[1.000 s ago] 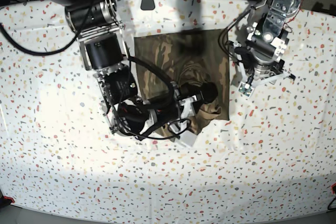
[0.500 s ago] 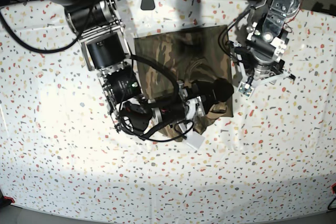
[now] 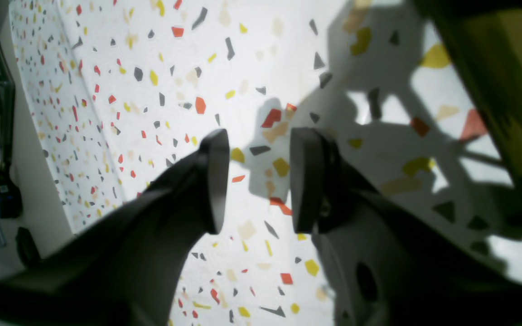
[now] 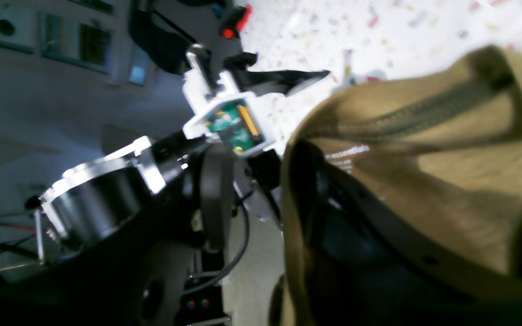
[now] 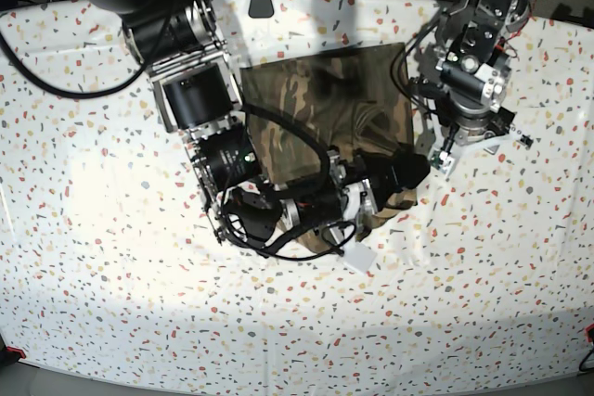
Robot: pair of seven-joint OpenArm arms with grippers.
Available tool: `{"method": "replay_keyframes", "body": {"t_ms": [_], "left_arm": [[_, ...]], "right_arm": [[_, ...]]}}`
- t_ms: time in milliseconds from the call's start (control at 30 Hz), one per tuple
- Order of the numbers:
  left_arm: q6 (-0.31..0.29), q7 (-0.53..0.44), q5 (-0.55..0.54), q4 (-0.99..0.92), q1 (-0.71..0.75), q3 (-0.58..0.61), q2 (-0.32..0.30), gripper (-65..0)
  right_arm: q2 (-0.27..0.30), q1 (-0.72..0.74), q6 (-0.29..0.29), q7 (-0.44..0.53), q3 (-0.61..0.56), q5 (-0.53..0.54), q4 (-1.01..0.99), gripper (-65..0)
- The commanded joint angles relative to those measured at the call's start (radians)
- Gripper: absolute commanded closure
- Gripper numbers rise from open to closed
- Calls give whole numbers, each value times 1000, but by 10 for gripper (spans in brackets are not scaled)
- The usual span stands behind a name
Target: Fold the T-shirt properly
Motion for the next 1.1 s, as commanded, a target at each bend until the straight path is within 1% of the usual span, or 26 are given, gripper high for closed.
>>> {"method": "replay_keyframes", "body": {"t_ms": [0, 133, 267, 367, 433, 500, 567, 633, 700, 767, 833, 900, 967, 1033, 1067], "left_arm": [[8, -21, 12, 17, -14, -4, -3, -220], [8, -21, 13, 17, -16, -4, -3, -220], [8, -28, 13, 17, -17, -4, -3, -220], [8, -28, 13, 17, -17, -4, -3, -220], [8, -28, 19, 17, -17, -4, -3, -220], [12, -28, 60, 17, -17, -4, -3, -220], [63, -27, 107, 17, -17, -4, -3, -220], [107, -27, 158, 17, -17, -4, -4, -220], [126, -27, 187, 17, -17, -4, -4, -220], [130, -28, 205, 17, -17, -4, -10, -220], [160, -27, 252, 17, -17, -4, -24, -220], [213, -28, 326, 17, -17, -4, -50, -220], [253, -30, 368, 17, -18, -4, -88, -220], [267, -39, 355, 17, -23, -4, -134, -220], [266, -42, 315, 17, -31, -4, -158, -220]], "right_arm": [[-10, 24, 5, 6, 0, -4, 18, -234], [-10, 16, 5, 6, -19, -34, 18, -234], [-10, 16, 5, 6, -68, -146, 18, -234], [-10, 16, 5, 7, -140, -243, 18, -234], [-10, 16, 5, 7, -198, -286, 18, -234], [-10, 16, 5, 10, -251, -320, 18, -234], [-10, 16, 5, 25, -288, -335, 18, -234], [-10, 16, 5, 38, -299, -334, 18, -234], [-10, 18, 5, 39, -294, -334, 18, -234], [-10, 22, 5, 39, -285, -334, 19, -234], [-10, 25, 5, 39, -277, -334, 30, -234], [-10, 29, 5, 39, -273, -335, 57, -234], [-10, 30, 5, 38, -273, -335, 94, -234], [-10, 30, 5, 38, -273, -335, 134, -234], [-10, 30, 5, 40, -273, -343, 155, -234]]}}
